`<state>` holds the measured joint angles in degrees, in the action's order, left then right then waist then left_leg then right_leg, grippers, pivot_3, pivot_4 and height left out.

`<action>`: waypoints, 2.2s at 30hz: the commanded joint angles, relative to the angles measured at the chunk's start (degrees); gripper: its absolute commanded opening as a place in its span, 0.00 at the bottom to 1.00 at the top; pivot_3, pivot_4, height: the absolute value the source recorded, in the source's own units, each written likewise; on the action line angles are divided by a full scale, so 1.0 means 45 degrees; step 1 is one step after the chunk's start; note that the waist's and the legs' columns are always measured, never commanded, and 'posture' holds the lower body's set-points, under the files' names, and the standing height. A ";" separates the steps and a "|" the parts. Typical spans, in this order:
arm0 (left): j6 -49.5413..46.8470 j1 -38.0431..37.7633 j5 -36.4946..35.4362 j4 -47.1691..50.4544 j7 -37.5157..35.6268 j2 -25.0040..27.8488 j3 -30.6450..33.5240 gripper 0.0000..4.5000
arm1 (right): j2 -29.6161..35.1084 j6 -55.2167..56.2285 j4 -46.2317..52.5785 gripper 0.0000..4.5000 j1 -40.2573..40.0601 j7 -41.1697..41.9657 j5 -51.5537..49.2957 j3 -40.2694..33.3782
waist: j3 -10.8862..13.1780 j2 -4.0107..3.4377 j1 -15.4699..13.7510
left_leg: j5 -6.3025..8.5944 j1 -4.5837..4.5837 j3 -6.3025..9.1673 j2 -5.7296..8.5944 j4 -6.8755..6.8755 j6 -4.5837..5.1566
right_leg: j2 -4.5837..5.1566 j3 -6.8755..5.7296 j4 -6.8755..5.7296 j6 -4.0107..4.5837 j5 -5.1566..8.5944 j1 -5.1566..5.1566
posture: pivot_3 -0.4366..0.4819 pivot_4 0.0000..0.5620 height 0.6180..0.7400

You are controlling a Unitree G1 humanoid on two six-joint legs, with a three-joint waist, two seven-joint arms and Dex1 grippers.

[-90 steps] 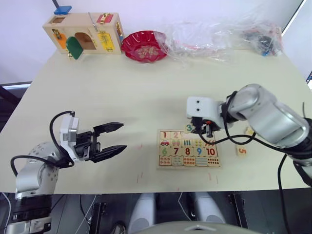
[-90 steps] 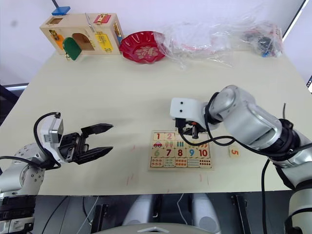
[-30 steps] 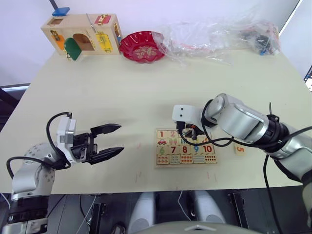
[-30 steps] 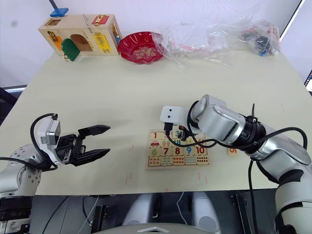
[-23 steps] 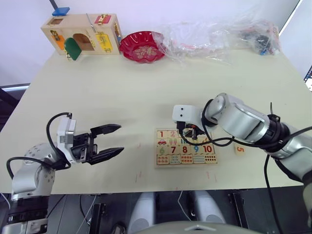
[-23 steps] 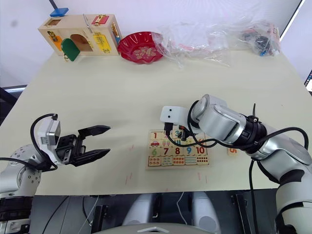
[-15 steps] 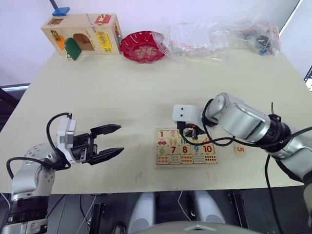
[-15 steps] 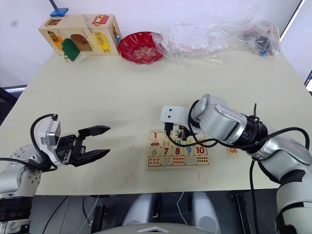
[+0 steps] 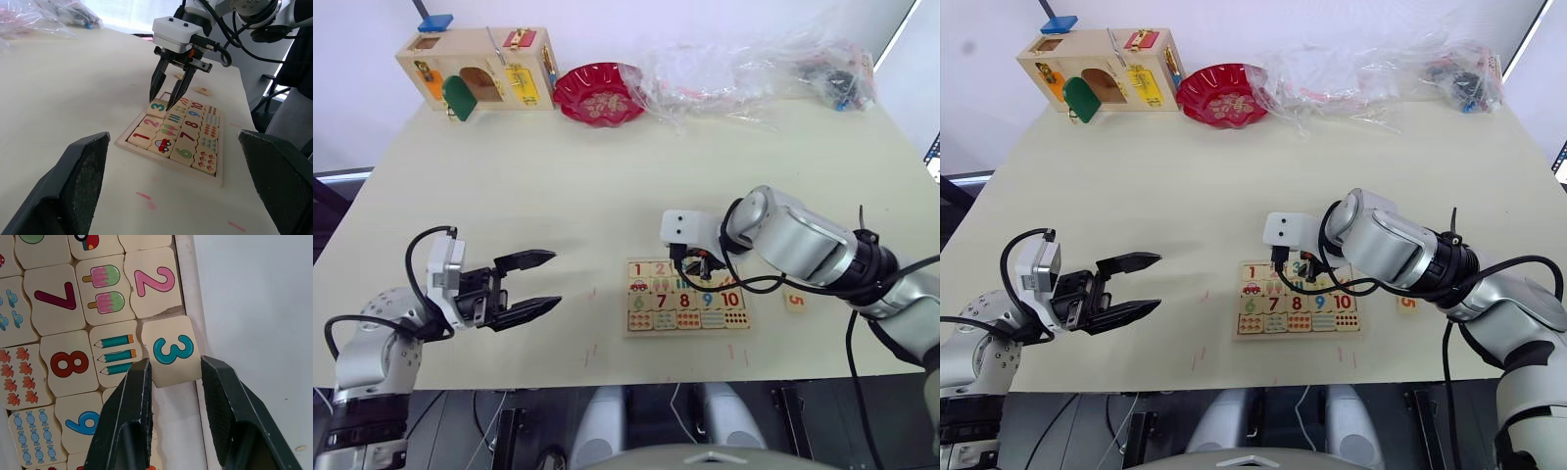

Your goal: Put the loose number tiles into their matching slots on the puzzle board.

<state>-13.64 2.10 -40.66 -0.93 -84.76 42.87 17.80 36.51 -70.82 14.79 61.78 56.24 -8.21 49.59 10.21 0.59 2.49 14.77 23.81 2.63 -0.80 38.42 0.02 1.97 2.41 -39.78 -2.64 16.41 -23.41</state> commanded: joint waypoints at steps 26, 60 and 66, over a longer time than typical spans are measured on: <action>0.0093 -0.0139 -0.0105 0.0279 0.0013 0.0270 0.0412 1.00 | 0.0073 0.0749 0.0058 0.21 0.0012 0.0321 0.0221 0.0110 | 0.0000 -0.0001 0.0002 | 0.0000 0.0000 0.0000 0.0000 0.0000 0.0000 | 0.0000 -0.0001 0.0000 0.0000 0.0000 -0.0001 | 0.48 0.27 1.00; 0.0106 -0.0275 -0.0126 0.0319 0.0042 0.0269 0.0457 1.00 | 0.0124 0.1191 -0.0089 0.21 -0.0090 0.0495 0.0409 0.0003 | 0.0000 0.0000 0.0002 | 0.0000 0.0000 0.0000 0.0000 0.0000 0.0000 | 0.0001 0.0000 0.0000 0.0000 0.0000 -0.0001 | 0.48 0.27 1.00; 0.0124 -0.0235 -0.0110 0.0274 0.0010 0.0273 0.0433 1.00 | 0.0091 0.1146 -0.0032 0.21 -0.0110 0.0480 0.0404 -0.0015 | 0.0000 0.0000 0.0002 | 0.0000 0.0000 0.0000 0.0000 0.0000 0.0000 | 0.0001 0.0000 0.0000 0.0000 0.0000 -0.0001 | 0.48 0.27 1.00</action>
<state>-13.63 1.07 -40.66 -0.93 -84.66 43.13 17.92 36.80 -65.97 13.43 61.55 58.21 -6.74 50.76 10.21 0.59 2.50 14.77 23.81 2.63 -0.80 38.42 0.02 1.97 2.41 -39.78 -2.64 16.41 -23.41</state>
